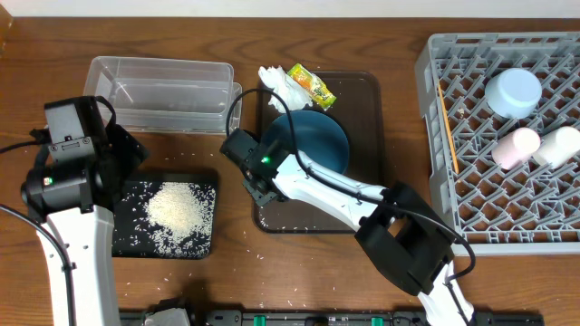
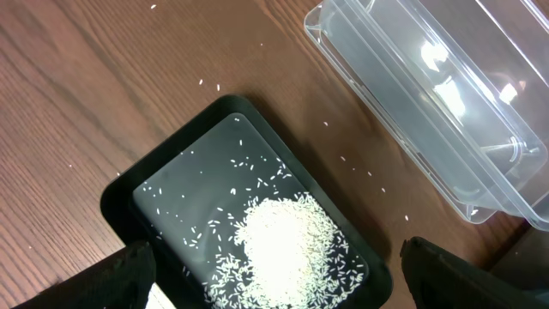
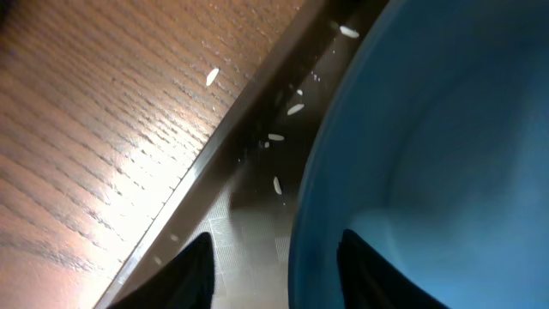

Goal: Sort waste into correct bins and load items into the dishwasher rack
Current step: 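Carry the blue plate into the grey dish rack and release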

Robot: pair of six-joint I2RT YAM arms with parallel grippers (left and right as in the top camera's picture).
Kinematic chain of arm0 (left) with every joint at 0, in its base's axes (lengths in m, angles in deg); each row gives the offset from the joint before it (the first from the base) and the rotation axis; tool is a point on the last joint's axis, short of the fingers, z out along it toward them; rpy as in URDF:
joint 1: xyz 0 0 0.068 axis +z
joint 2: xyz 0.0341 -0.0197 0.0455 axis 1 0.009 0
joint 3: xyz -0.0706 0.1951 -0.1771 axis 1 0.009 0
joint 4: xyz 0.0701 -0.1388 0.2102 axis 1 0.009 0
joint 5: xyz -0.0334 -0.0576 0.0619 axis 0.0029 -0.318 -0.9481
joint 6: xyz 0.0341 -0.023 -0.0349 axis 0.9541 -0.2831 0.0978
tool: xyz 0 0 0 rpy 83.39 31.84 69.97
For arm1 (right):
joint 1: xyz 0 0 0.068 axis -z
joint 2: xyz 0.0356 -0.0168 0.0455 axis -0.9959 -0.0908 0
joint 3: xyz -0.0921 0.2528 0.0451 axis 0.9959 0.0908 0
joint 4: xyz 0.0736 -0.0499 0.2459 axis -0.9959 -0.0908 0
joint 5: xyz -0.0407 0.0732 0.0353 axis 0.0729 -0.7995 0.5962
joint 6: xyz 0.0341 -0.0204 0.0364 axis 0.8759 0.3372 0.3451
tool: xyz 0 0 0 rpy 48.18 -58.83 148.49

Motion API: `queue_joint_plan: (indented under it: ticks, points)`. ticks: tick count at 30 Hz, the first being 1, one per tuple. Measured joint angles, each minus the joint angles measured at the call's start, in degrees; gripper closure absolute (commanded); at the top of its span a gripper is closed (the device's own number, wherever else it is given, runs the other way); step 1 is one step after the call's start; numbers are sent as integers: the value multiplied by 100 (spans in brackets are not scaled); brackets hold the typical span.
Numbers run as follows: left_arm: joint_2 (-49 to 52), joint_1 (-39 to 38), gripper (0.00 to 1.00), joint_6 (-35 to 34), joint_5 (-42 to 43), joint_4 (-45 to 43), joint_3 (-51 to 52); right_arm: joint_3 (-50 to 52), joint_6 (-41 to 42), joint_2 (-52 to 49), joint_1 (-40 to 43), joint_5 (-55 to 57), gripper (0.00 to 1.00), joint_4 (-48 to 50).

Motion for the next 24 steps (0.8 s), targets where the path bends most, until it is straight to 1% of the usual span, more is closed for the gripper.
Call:
queue_joint_plan:
  ticks: [7,10,14,16,17,24]
  points:
    - [0,0,6,0,2,0,0,0,31,0,0,24,79,-9]
    - [0,0,6,0,0,0,0,-2,46,0,0,33,81,-13]
    - [0,0,6,0,0,0,0,-39,44,0,0,37,87,-157]
    - [0,0,6,0,2,0,0,-116,37,0,0,33,93,-271]
    - [0,0,6,0,2,0,0,-184,33,0,0,37,98,-330]
    - [0,0,6,0,0,0,0,-706,48,0,0,98,99,-662]
